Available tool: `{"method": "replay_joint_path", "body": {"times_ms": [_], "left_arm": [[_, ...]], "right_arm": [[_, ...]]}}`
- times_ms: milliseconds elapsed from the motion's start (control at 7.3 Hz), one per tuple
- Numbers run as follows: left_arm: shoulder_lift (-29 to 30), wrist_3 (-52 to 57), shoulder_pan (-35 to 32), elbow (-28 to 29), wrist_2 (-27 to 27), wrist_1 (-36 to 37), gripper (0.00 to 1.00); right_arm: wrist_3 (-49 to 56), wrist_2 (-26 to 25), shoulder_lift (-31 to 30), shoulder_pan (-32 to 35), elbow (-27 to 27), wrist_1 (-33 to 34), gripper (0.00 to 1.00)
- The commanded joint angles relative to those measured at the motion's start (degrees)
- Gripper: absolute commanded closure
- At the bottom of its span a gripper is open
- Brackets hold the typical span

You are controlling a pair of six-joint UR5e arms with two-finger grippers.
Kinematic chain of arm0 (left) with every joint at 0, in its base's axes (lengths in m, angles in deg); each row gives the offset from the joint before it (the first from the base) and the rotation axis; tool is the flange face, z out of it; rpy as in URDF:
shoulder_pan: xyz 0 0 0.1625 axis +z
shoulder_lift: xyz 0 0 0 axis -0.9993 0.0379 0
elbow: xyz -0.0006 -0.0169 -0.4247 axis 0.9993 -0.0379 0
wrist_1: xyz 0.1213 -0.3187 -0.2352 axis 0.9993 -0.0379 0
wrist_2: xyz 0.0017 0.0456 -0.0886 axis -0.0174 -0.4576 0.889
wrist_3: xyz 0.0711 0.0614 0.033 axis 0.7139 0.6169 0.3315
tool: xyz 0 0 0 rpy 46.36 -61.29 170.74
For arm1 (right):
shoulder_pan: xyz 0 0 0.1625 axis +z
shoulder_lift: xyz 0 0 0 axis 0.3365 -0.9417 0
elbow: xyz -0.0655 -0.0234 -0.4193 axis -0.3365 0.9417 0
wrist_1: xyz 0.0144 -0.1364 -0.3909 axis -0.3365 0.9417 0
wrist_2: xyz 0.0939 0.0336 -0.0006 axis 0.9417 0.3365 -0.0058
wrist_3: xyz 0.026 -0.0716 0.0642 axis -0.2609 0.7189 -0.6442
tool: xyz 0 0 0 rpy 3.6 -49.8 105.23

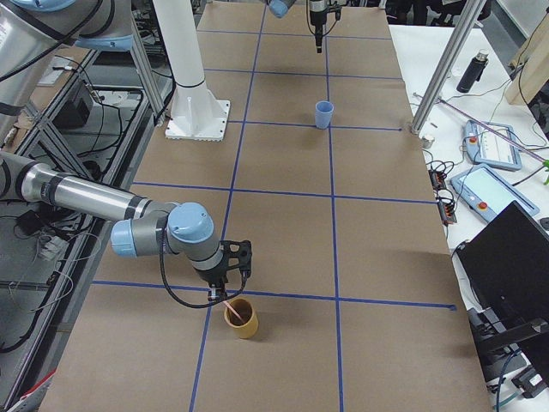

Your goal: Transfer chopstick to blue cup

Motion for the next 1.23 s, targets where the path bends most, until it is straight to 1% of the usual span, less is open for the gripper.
{"method": "replay_joint_path", "body": {"times_ms": [0,274,548,685,822,1096], "left_arm": [[-0.07,-0.02,0.00,0.08,0.00,0.00,0.02],[-0.16,-0.02,0.00,0.08,0.00,0.00,0.02],[0.02,-0.02,0.00,0.43,0.00,0.00,0.02],[0.11,-0.02,0.09,0.52,0.00,0.00,0.02],[0.11,-0.02,0.00,0.60,0.00,0.00,0.02],[0.11,-0.02,0.00,0.60,0.00,0.00,0.02]], "right_arm": [[1.04,-0.59,0.03,0.34,-0.08,0.10,0.47],[2.96,-1.21,-0.23,0.86,0.01,0.62,0.48],[9.45,-2.17,0.47,4.89,-1.74,6.84,0.48],[9.57,-2.26,0.30,4.73,-2.19,7.13,0.55],[9.57,-2.35,0.38,4.82,-2.10,7.13,0.65],[9.48,-2.53,0.56,5.08,-1.75,7.22,0.65]]}}
